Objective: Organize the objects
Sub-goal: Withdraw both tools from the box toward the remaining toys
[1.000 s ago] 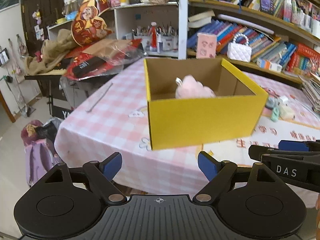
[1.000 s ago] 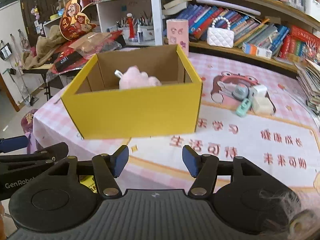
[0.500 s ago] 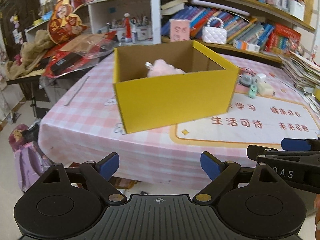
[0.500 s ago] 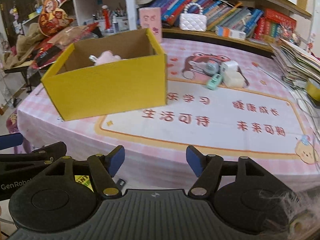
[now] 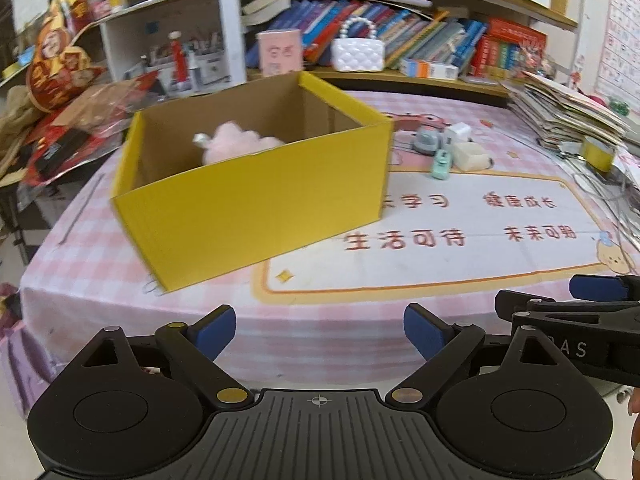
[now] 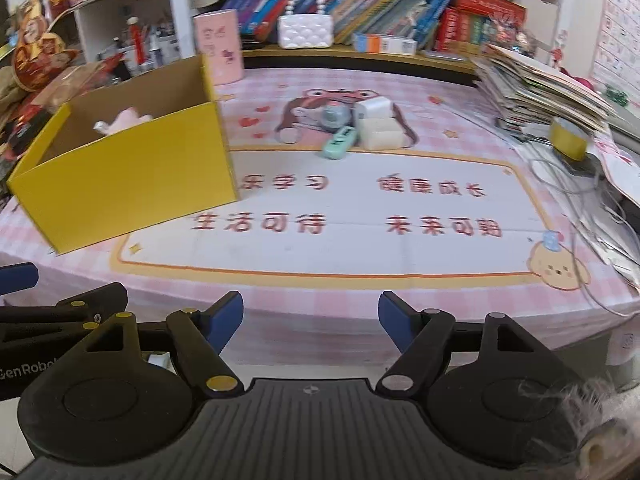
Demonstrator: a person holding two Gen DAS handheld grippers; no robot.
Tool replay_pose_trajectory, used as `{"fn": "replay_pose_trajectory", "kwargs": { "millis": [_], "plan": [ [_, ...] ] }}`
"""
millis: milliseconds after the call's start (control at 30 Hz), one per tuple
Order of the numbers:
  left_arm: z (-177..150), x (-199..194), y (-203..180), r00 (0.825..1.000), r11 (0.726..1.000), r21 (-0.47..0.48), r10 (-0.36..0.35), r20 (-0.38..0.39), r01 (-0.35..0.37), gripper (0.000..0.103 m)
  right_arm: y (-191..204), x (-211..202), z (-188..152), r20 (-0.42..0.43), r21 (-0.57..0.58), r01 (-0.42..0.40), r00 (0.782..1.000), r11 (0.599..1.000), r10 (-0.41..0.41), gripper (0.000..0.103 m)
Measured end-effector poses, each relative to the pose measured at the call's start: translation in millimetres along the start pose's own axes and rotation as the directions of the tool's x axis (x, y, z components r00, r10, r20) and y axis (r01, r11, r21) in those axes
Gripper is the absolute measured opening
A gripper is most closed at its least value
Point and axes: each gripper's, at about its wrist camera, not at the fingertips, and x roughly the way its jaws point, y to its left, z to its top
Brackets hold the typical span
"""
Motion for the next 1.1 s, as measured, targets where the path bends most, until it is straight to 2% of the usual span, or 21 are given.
{"fn": "replay_pose_trajectory", "kwargs": {
  "millis": [267,500,1100],
  "plan": [
    [18,21,-38,0.997,0.996,0.062,-0.07,-0.016,0.071,0.093,-40,8,7,-0.013,0.059,0.075,0.997,0.995,-0.075,0.075],
    [35,42,-64,0.996,0.993,0.08,-0.086,-0.032,0.088,0.093,-70,24,21,-0.029,0.075,0.099,0.995,0.992,-0.097,0.075],
    [92,99,-118,0.999,0.999,0.02,-0.031,-0.033,0.031,0.093,-134,91,94,-0.033,0.024,0.03,0.999,0.999,-0.029,0.075]
  ]
}}
